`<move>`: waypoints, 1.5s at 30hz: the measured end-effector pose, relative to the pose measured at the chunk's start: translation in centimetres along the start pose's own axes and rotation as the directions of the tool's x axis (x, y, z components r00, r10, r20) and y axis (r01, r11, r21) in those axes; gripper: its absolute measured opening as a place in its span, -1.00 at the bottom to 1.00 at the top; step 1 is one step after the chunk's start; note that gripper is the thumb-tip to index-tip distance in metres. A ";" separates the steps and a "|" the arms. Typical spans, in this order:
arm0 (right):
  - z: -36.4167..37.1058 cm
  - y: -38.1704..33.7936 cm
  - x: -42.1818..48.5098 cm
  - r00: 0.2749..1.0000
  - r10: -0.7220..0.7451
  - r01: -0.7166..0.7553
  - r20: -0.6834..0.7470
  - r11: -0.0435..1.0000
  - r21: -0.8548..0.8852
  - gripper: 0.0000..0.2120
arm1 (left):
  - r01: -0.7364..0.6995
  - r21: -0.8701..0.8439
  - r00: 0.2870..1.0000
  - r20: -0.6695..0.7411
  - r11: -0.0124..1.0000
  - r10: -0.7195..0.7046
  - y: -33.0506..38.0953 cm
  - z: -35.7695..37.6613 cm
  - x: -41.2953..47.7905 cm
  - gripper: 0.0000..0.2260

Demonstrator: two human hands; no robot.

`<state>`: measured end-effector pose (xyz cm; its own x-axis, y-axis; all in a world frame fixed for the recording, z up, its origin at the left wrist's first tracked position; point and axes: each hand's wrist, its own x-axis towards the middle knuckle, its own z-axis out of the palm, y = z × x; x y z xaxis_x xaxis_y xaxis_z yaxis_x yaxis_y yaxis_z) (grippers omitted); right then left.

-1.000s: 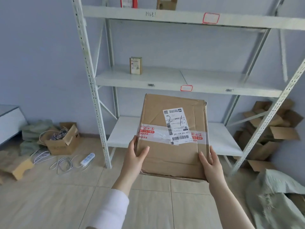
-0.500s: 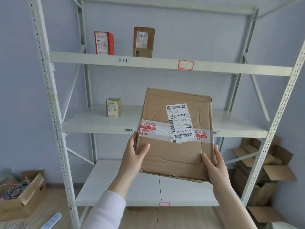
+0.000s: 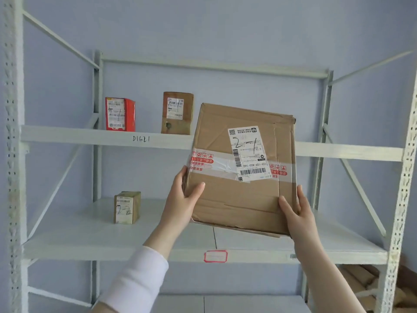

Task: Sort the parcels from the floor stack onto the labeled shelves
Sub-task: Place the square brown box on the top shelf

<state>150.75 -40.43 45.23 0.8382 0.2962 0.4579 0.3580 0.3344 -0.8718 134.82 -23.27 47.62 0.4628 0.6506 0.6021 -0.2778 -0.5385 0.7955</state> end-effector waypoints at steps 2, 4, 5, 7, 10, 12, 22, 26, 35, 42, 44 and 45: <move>0.9 -1.3 3.2 0.998 -0.057 0.057 -0.010 0.998 -0.002 -0.40 | -0.072 -0.009 0.997 -0.017 0.997 0.071 0.8 0.6 3.5 -0.45; 1.8 -2.6 6.0 0.992 -0.123 0.123 -0.021 0.992 -0.012 -0.40 | -0.126 -0.028 0.992 -0.028 0.992 0.126 1.6 1.1 6.7 -0.47; 2.3 -3.3 7.4 0.987 -0.156 0.155 -0.027 0.988 -0.019 -0.41 | -0.153 -0.042 0.988 -0.026 0.987 0.152 1.9 1.3 8.3 -0.47; 3.2 -4.6 10.3 0.979 -0.202 0.201 -0.038 0.979 -0.026 -0.40 | -0.205 -0.063 0.979 -0.019 0.977 0.204 2.5 1.8 11.4 -0.46; 4.4 -6.0 14.3 0.967 -0.252 0.251 -0.048 0.968 -0.029 -0.40 | -0.259 -0.073 0.966 -0.013 0.963 0.259 3.4 2.8 15.5 -0.47; 4.8 -6.5 17.0 0.957 -0.284 0.281 -0.056 0.958 -0.054 -0.40 | -0.286 -0.063 0.958 -0.012 0.956 0.285 3.7 3.6 18.0 -0.48; 6.0 -6.6 29.3 0.917 -0.398 0.397 0.008 0.913 -0.095 -0.37 | -0.326 0.077 0.945 0.036 0.942 0.325 3.3 8.3 28.1 -0.46; 5.2 -5.0 33.6 0.904 -0.424 0.427 0.052 0.896 -0.120 -0.34 | -0.315 0.122 0.949 0.030 0.941 0.314 1.9 10.9 30.5 -0.46; 2.4 -1.7 40.4 0.945 -0.273 0.315 0.182 0.907 -0.278 -0.31 | -0.155 0.317 0.987 0.080 0.936 0.136 -1.5 15.0 34.4 -0.45; 1.7 -0.3 46.6 0.958 -0.134 0.242 0.253 0.851 -0.466 0.09 | -0.060 0.587 0.997 0.067 0.808 0.025 -1.3 15.6 37.3 -0.31; 1.9 0.3 49.1 0.961 -0.091 0.225 0.262 0.809 -0.543 0.05 | -0.036 0.640 0.998 0.059 0.767 -0.002 -1.5 15.9 38.6 -0.31; 2.3 -0.2 49.1 0.964 -0.062 0.206 0.259 0.792 -0.575 -0.02 | -0.032 0.661 0.997 0.069 0.750 -0.017 -1.7 16.1 39.4 -0.38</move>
<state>190.91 -23.92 68.28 0.6788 0.4966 0.5410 0.6928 -0.1888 -0.6960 167.08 -5.38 68.86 0.5241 0.6216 0.5822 0.3329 -0.7787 0.5317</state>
